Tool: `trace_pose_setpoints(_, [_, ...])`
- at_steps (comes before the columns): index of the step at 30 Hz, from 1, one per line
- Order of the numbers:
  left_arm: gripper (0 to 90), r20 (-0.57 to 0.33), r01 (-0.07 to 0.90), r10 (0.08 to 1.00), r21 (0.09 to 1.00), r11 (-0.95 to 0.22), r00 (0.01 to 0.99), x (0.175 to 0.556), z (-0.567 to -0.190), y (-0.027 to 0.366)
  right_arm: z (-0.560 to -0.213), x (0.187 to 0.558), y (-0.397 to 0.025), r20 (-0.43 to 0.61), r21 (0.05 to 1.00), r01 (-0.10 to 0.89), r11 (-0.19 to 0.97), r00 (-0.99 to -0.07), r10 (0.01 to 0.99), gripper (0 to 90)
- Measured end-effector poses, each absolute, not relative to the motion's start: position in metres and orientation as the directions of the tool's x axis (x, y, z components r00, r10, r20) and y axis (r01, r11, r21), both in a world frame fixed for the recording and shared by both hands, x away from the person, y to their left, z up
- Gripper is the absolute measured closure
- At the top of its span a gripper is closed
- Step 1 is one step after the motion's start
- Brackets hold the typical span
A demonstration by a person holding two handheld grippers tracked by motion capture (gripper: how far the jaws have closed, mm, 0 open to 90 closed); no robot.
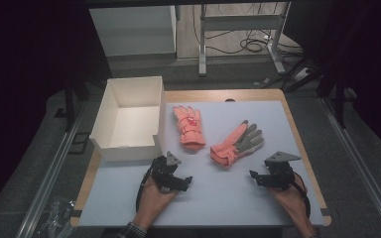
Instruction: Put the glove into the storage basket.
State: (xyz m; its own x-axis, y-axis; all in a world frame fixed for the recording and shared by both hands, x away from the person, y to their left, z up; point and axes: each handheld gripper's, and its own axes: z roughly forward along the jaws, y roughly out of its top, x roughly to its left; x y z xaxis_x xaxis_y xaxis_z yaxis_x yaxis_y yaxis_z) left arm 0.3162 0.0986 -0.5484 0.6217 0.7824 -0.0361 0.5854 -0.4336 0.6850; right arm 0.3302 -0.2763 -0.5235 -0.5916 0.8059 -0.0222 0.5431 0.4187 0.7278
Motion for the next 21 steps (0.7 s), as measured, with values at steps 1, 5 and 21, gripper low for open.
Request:
trace_pose_setpoints(1, [0.0, -0.036, 0.585, 0.782, 0.685, -0.434, 0.622, 0.316, -0.548, 0.099, -0.522, 0.331, -0.276, -0.018, 0.731, 0.542, 0.414, -0.592, 0.806, 29.2])
trace_pose_setpoints(5, [0.0, -0.036, 0.585, 0.782, 0.685, -0.434, 0.622, 0.316, -0.548, 0.099, -0.514, 0.335, -0.275, 0.002, 0.738, 0.546, 0.397, -0.59, 0.807, 34.3])
trace_pose_setpoints(21, [0.0, -0.036, 0.586, 0.783, 0.685, -0.433, 0.621, 0.316, -0.548, 0.099, -0.482, 0.377, -0.26, 0.082, 0.754, 0.562, 0.338, -0.592, 0.801, 60.0])
